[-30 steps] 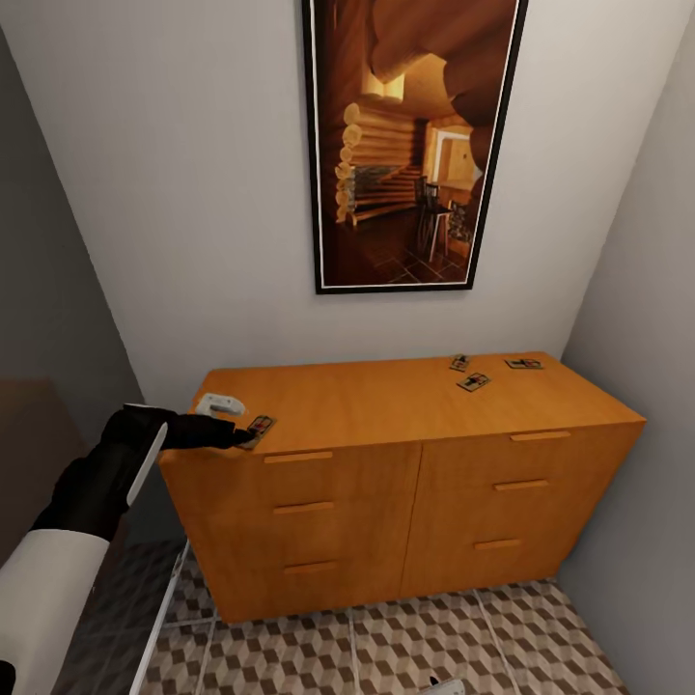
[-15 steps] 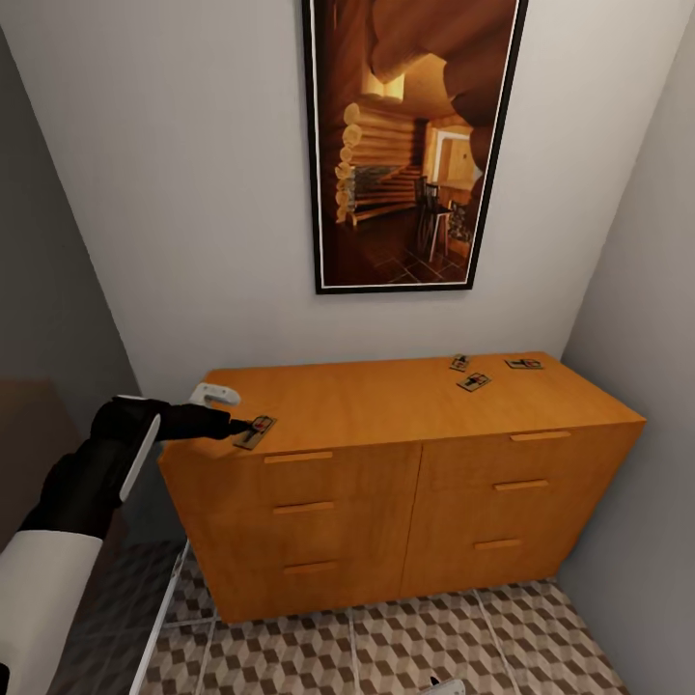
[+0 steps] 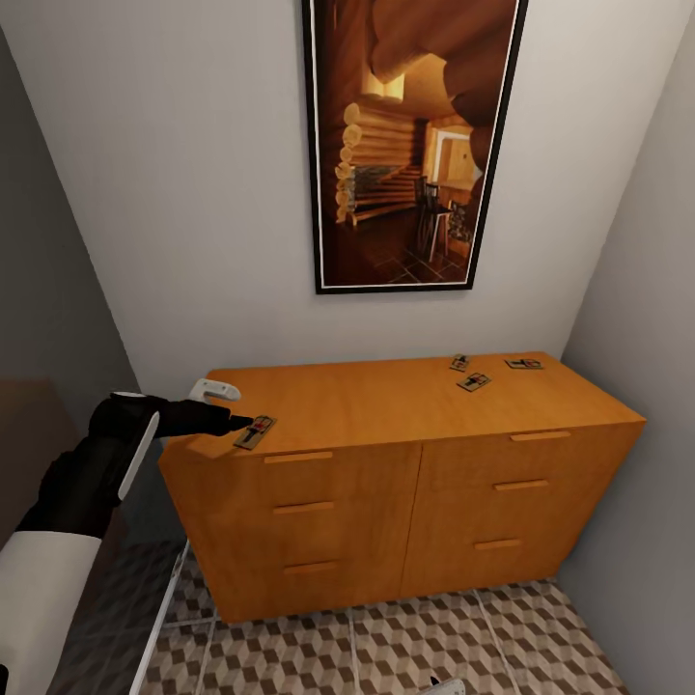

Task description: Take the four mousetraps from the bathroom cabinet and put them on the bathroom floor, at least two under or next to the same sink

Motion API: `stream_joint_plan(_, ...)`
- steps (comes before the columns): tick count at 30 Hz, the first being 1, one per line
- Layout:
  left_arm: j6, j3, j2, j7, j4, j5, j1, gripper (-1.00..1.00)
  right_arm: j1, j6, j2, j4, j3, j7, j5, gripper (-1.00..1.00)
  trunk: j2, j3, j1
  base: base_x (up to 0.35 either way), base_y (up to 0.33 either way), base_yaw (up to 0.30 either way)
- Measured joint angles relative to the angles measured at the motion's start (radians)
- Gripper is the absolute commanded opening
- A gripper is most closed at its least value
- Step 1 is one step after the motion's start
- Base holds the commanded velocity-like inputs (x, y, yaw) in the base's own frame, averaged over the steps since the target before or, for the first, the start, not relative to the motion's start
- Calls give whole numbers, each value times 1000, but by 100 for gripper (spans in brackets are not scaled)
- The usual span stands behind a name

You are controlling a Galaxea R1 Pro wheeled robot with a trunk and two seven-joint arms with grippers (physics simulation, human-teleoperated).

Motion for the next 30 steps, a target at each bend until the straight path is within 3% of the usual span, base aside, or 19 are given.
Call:
stream_joint_plan(21,0,-1,0,0,-2,-3,0,100,0,0,0,0,0,0,0,100,0,0,0,0,0,0)
stream_joint_plan(30,4,-21,1,0,-42,-8,0,100,0,0,0,0,0,0,0,100,0,0,0,0,0,0)
